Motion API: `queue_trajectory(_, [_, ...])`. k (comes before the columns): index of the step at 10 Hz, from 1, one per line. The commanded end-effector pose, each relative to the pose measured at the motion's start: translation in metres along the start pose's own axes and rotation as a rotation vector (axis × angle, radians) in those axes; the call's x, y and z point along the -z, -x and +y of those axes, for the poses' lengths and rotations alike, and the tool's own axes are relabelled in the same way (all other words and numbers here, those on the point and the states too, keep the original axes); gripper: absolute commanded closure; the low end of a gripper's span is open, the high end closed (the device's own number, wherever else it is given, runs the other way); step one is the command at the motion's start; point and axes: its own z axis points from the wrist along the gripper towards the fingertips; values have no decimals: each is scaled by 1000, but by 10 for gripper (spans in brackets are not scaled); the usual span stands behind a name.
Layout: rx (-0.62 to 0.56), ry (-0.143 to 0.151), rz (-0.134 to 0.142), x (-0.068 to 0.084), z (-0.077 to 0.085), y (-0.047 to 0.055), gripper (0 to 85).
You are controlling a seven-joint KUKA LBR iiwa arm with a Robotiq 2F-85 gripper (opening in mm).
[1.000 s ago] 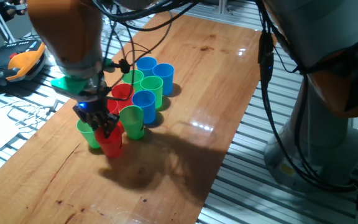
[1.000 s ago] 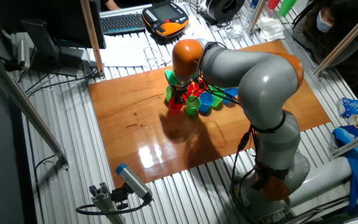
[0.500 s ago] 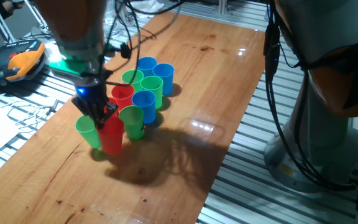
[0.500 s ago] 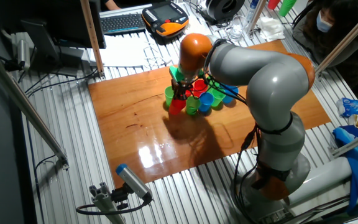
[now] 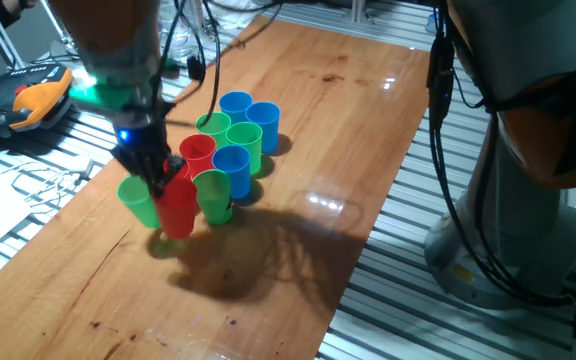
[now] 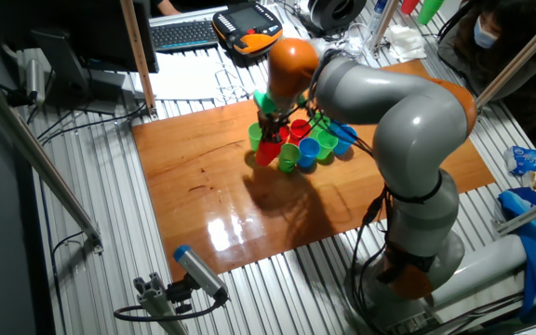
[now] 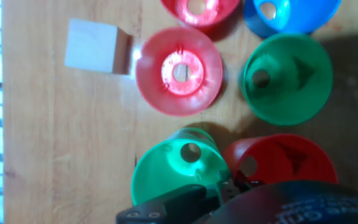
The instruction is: Stack the cups
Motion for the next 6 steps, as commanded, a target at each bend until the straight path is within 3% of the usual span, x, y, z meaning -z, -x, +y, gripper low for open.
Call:
queue_trajectory(1, [12, -16, -2, 19, 0, 5, 850])
queue_trajectory(3, [21, -29, -2, 36, 0, 11, 850])
queue_trajectory(6, [19, -44, 2, 47, -5, 9, 850])
